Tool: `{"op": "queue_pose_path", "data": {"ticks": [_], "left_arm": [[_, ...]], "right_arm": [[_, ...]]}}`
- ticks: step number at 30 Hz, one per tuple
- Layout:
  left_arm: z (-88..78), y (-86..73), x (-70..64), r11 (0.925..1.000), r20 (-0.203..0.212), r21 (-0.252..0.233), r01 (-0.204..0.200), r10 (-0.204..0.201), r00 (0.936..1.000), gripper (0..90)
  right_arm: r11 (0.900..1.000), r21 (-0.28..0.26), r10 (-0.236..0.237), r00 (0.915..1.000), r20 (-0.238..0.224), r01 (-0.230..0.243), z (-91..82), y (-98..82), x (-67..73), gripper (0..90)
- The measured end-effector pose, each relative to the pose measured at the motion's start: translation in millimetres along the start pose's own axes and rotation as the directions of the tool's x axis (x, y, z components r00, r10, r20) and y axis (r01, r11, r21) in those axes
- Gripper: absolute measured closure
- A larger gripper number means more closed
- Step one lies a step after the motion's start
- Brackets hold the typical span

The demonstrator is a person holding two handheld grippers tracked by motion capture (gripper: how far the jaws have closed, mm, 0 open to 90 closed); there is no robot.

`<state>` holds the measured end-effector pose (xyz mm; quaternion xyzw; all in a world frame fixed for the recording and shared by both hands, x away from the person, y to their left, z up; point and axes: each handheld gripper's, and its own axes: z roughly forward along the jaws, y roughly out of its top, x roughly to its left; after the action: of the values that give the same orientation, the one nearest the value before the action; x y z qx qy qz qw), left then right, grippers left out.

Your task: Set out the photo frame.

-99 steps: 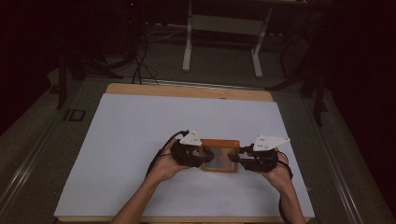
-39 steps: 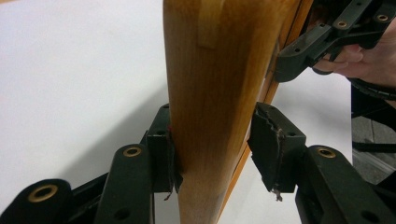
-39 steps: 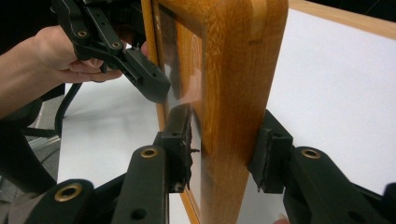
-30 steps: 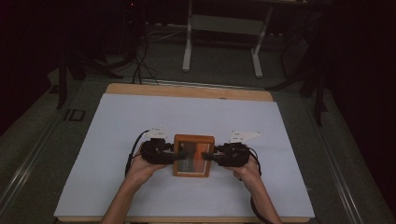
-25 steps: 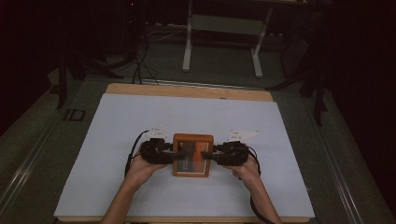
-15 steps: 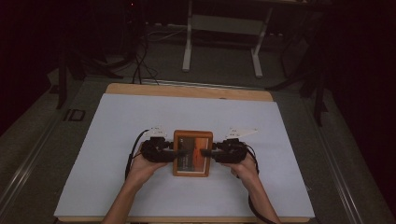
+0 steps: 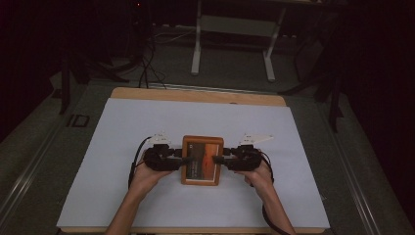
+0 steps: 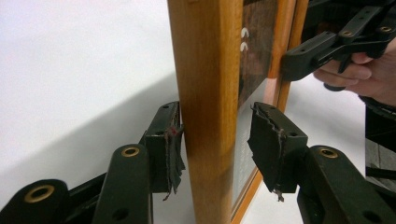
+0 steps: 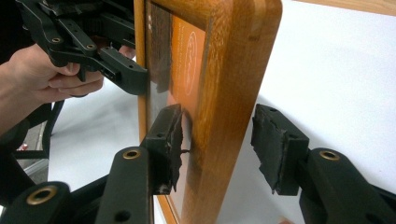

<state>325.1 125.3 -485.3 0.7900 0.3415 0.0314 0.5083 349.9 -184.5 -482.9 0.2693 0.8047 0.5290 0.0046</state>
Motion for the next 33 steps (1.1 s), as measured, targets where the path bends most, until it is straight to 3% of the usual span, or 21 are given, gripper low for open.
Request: {"op": "queue_pose_path", "data": {"ticks": [7,17,20,24,28,29,32,33], "left_arm": [[-11.7,-3.7,2.7,0.9998,-0.018,-0.012,0.015,-0.015,0.9997,50.8],[-33.3,-9.0,6.9,0.9985,-0.049,-0.047,0.030,-0.032,0.9983,49.0],[-38.3,-12.1,7.7,0.9975,-0.098,-0.065,0.028,-0.034,0.9946,48.8],[-42.5,-20.5,11.9,0.9971,-0.192,-0.070,0.031,-0.044,0.9805,48.6],[-42.6,-30.4,16.9,0.9980,-0.254,-0.039,0.049,-0.058,0.9655,47.5],[-41.9,-33.0,18.1,0.9981,-0.278,-0.028,0.055,-0.061,0.9587,47.3],[-36.6,-41.0,20.0,0.9976,-0.385,0.046,0.052,-0.031,0.9225,46.3],[-34.4,-44.1,21.5,0.9964,-0.402,0.058,0.062,-0.034,0.9151,45.6]], "right_arm": [[1.000,0.020,-0.022,0.9997,0.007,0.022,-11.6,-0.1,2.7,50.4],[0.999,0.027,-0.030,0.9985,0.047,0.028,-43.0,-0.8,2.5,47.2],[0.999,0.036,-0.013,0.9979,0.063,0.010,-52.9,-7.6,-1.1,45.6],[0.998,0.048,0.024,0.9945,0.102,-0.029,-67.1,-21.0,-8.7,43.1],[0.995,0.045,0.076,0.9823,0.171,-0.085,-79.2,-35.6,-19.5,41.7],[0.994,0.035,0.096,0.9795,0.177,-0.103,-82.0,-40.1,-22.6,41.5],[0.989,0.040,0.127,0.9652,0.228,-0.140,-89.1,-51.7,-31.3,38.8],[0.988,0.033,0.141,0.9590,0.246,-0.154,-91.9,-55.7,-33.8,37.0]]}}
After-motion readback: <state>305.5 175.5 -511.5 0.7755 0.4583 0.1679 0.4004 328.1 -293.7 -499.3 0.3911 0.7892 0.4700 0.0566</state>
